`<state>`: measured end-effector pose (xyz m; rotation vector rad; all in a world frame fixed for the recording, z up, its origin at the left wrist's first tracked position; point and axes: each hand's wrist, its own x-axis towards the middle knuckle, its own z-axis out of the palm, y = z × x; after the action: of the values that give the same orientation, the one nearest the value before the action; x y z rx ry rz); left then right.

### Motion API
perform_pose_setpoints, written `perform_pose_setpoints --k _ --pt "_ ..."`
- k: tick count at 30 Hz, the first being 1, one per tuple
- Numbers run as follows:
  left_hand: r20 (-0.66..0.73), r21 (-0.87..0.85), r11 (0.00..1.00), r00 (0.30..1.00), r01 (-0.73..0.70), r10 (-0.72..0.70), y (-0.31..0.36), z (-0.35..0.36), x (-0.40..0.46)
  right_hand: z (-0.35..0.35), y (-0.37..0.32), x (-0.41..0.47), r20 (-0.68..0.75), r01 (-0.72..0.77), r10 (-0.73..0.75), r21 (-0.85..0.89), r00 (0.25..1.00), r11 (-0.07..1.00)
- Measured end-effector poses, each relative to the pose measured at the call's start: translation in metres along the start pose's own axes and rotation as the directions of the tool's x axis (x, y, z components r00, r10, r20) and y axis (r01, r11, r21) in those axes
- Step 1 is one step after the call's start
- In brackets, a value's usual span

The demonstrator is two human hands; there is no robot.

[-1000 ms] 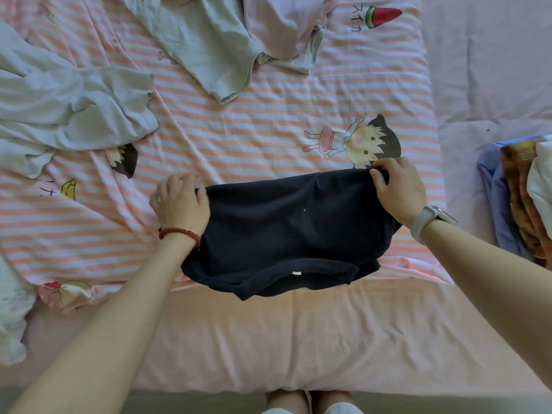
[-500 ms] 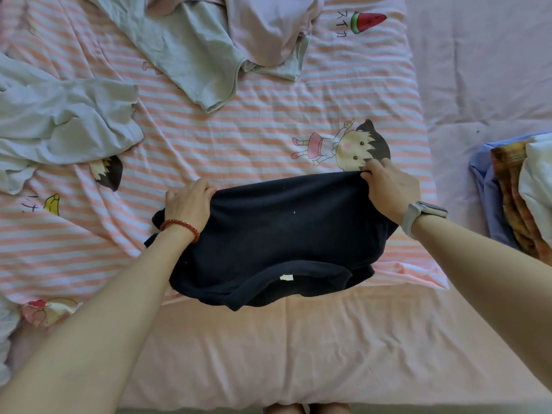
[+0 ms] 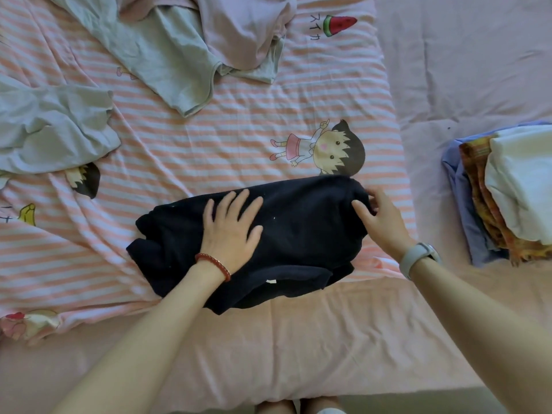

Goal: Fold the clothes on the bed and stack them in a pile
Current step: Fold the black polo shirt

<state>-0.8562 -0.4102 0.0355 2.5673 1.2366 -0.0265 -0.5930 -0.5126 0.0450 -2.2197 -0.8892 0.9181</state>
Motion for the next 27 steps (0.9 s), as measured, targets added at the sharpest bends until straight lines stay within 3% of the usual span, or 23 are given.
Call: perform_pose_setpoints --k 5,9,12,14,16,19,23,25,27 --pt "0.256 0.082 0.996 0.967 -0.029 0.007 0.03 0.03 -0.01 -0.008 0.005 0.004 -0.113 -0.114 0.1 -0.132 0.989 0.985" --pt "0.307 0.088 0.996 0.951 -0.001 -0.026 0.031 0.038 -0.009 -0.019 0.004 0.002 -0.242 -0.147 0.066 -0.335 0.968 0.931" --pt "0.237 0.023 0.999 0.971 0.029 -0.033 0.033 0.03 0.0 -0.018 -0.001 -0.011 -0.344 0.003 -0.143 -0.376 0.928 0.926" --pt "0.199 -0.002 1.0 0.98 0.019 -0.018 0.037 0.024 0.01 -0.008 -0.006 -0.027 -0.307 0.197 -0.336 -0.404 0.89 0.893" --pt "0.194 -0.02 1.0 0.981 0.01 -0.006 0.041 0.02 0.024 0.009 -0.004 -0.045 -0.214 0.297 -0.403 -0.4 0.89 0.867" --pt "0.203 -0.038 0.999 0.979 0.012 -0.004 0.047 0.017 0.048 0.03 0.008 -0.059 -0.142 0.132 -0.184 -0.314 0.973 0.94" --pt "0.243 -0.038 0.999 0.97 0.023 -0.013 0.047 0.013 0.076 0.03 0.021 -0.049 -0.067 -0.096 0.084 -0.204 0.994 0.974" --pt "0.247 -0.015 1.0 0.969 -0.021 0.024 0.049 0.012 0.082 0.024 0.023 -0.038 0.001 -0.134 0.137 -0.205 0.991 0.97" --pt "0.231 -0.036 0.997 0.97 -0.069 0.076 0.056 0.013 0.085 0.018 0.021 -0.031 -0.057 -0.124 0.114 -0.244 0.992 0.962"
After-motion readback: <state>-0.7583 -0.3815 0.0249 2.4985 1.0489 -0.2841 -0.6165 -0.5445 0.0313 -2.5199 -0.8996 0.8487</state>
